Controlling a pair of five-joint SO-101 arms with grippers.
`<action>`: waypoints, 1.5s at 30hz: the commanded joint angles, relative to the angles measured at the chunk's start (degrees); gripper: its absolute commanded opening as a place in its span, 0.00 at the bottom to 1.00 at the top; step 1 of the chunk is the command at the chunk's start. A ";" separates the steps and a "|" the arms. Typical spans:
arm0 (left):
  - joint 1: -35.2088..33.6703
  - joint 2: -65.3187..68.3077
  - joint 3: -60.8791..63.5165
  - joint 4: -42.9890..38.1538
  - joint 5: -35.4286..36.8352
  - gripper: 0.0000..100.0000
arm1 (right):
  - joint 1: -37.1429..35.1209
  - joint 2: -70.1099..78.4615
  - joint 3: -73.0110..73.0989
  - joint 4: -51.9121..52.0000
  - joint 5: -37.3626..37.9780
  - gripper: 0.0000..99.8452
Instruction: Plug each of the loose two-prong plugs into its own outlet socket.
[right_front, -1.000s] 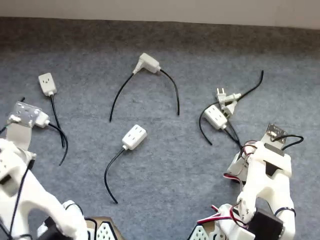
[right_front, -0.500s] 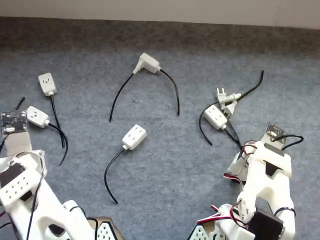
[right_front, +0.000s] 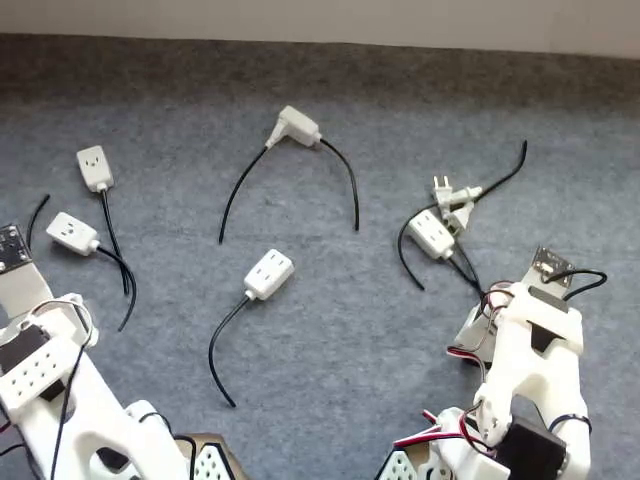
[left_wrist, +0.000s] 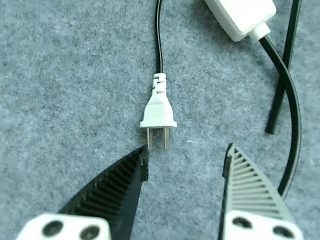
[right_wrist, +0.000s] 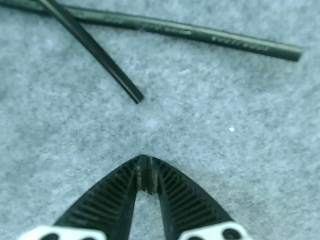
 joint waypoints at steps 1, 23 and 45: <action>0.75 7.16 -5.23 -1.23 0.35 0.24 | -0.40 0.40 0.22 -1.36 0.70 0.01; -2.59 32.04 -21.32 -5.36 4.84 0.24 | -0.40 0.40 0.22 -1.36 0.70 0.01; 2.24 32.04 -16.04 -7.65 5.10 0.24 | -0.40 0.40 0.22 -1.36 0.70 0.01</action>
